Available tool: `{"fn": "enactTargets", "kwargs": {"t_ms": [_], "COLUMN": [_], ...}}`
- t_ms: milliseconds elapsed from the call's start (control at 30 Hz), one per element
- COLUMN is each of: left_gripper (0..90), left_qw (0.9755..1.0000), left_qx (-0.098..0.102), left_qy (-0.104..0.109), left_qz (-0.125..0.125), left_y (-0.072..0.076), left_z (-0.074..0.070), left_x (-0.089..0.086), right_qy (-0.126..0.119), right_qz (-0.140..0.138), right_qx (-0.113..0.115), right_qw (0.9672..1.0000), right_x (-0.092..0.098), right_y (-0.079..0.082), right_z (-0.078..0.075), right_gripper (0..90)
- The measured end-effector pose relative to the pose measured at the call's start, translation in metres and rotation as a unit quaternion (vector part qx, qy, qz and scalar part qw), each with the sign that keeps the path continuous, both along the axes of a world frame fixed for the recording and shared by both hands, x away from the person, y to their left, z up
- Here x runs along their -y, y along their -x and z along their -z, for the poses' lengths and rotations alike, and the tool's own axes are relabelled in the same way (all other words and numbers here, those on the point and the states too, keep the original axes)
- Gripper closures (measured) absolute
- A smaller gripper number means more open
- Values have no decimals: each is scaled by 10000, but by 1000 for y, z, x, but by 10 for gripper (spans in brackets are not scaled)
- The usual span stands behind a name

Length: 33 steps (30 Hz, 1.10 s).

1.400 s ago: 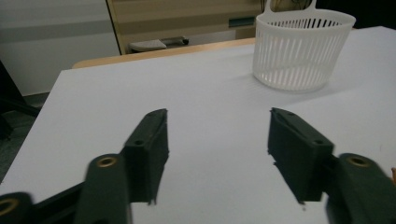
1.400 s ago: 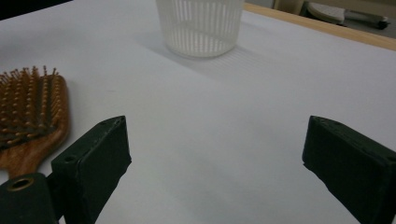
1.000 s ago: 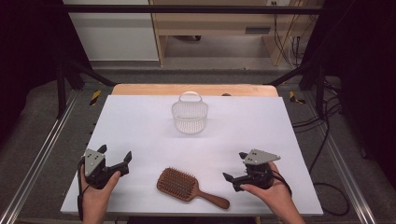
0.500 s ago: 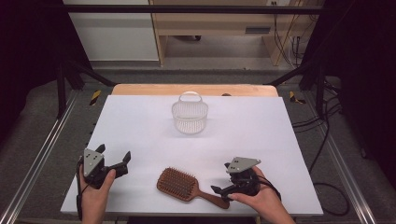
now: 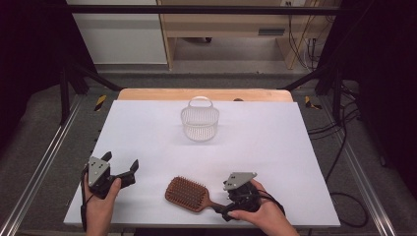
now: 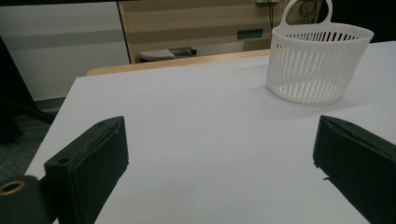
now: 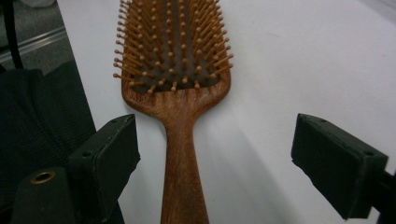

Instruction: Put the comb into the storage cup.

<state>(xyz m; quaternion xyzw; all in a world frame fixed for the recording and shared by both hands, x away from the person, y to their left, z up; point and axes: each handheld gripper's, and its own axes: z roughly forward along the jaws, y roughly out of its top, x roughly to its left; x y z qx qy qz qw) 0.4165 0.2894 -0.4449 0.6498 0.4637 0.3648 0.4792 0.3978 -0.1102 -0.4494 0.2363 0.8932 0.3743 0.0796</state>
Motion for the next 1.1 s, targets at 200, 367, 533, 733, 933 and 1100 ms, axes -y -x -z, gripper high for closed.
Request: {"fn": "enactTargets", "kwargs": {"t_ms": [200,367,533,733,933,1100], "left_gripper": [36,36,36,36,37,38], "left_qw": [10000,10000,10000,10000,10000,10000], "left_qx": [-11,-13,-14,-9,25,3], "left_qy": [7,0,-1,-2,-1,-22], "left_qz": [35,56,70,72,46,71], "left_y": [0,0,0,0,0,0], "left_z": [0,0,0,0,0,0], "left_x": [0,1,1,1,0,2], "right_qy": [244,396,514,685,772,820], "right_qz": [-139,-207,-330,-450,-485,-449], "right_qx": [-60,-79,-52,-6,-56,-132], "right_qw": [9996,9990,9981,9966,9958,9955], "right_x": [-12,-19,-22,-26,-28,-30], "right_y": [2,3,5,6,6,5], "right_z": [7,12,13,16,18,17], "right_gripper": [217,298,433,555,646,681]}}
